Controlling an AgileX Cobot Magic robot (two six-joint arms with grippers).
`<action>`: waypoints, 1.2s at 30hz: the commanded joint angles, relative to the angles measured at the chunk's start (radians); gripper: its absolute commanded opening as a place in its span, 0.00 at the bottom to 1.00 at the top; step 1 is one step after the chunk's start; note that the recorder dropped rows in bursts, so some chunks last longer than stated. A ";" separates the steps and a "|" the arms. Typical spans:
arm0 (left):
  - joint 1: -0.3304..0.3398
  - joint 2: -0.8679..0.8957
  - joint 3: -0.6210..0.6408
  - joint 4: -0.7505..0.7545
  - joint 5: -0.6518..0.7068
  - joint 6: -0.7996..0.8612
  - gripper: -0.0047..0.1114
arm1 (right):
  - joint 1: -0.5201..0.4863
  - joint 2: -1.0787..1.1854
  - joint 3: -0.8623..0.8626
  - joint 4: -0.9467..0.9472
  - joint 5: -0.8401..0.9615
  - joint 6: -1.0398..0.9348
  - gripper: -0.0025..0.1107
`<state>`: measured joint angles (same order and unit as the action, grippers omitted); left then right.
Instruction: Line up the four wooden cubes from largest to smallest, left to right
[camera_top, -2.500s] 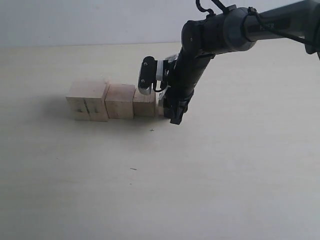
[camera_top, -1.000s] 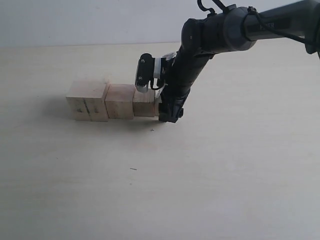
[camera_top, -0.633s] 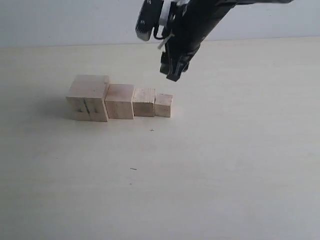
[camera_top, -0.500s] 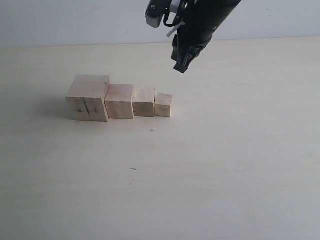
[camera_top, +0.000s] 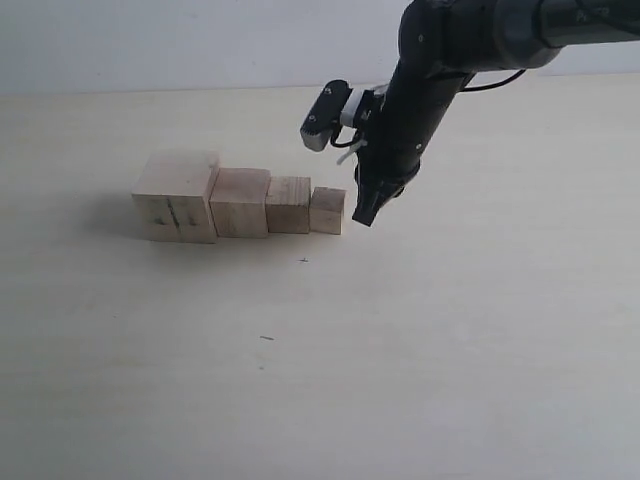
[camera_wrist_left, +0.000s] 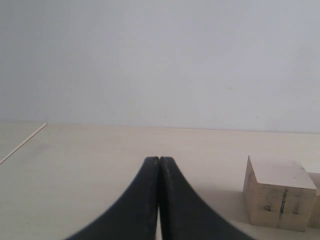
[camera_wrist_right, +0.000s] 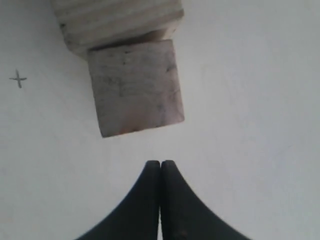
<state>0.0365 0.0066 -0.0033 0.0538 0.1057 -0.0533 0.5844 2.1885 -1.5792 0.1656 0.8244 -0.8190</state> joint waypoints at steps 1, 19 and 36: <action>0.002 -0.007 0.003 -0.010 -0.004 0.005 0.06 | -0.003 0.026 0.003 0.041 -0.059 -0.005 0.02; 0.002 -0.007 0.003 -0.010 -0.004 0.005 0.06 | -0.003 0.019 0.003 -0.048 -0.126 0.029 0.02; 0.002 -0.007 0.003 -0.010 -0.004 0.005 0.06 | -0.003 -0.559 0.164 -0.326 -0.140 0.551 0.02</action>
<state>0.0365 0.0066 -0.0033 0.0538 0.1057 -0.0533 0.5844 1.7169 -1.4819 -0.1524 0.7181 -0.3152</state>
